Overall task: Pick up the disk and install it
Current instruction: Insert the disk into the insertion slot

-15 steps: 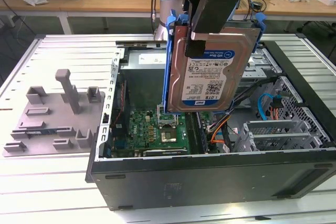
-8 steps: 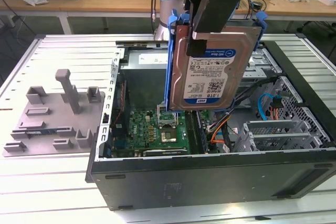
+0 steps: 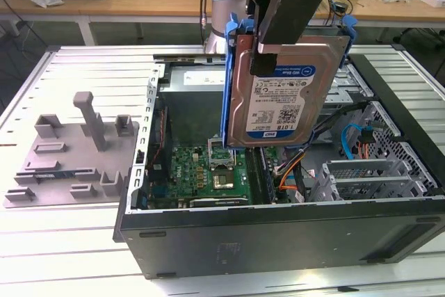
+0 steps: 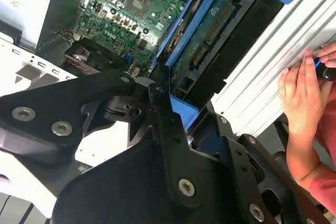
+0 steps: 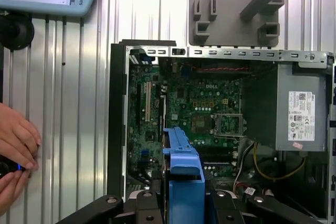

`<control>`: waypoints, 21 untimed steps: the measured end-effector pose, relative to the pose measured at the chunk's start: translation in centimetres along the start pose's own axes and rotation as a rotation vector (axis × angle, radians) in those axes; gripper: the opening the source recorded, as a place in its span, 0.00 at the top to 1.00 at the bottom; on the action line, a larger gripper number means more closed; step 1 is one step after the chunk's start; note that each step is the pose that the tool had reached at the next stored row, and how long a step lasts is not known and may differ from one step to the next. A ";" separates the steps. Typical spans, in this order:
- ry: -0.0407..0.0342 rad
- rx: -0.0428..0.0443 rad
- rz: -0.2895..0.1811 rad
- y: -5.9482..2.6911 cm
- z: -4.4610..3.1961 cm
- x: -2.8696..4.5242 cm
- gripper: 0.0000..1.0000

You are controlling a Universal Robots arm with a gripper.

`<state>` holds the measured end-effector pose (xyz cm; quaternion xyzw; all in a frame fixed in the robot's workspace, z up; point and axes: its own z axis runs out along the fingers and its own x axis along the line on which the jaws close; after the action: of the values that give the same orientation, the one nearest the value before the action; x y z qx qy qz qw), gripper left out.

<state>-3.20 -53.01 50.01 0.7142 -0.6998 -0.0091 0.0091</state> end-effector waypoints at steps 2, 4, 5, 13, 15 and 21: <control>-0.0006 0.0001 0.000 -0.53 -0.01 0.05 0.63; -0.0012 0.0001 0.000 -0.89 -0.02 0.08 0.63; -0.0014 0.0002 0.000 -1.05 -0.02 0.09 0.63; -0.0025 0.0011 0.000 -2.71 -0.06 0.20 0.63; -0.0027 0.0015 0.000 -3.04 -0.08 0.23 0.63; -0.0064 0.0032 0.000 -4.25 -0.10 0.33 0.63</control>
<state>1.05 -53.25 50.00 0.7142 -0.6998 -0.0103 0.0057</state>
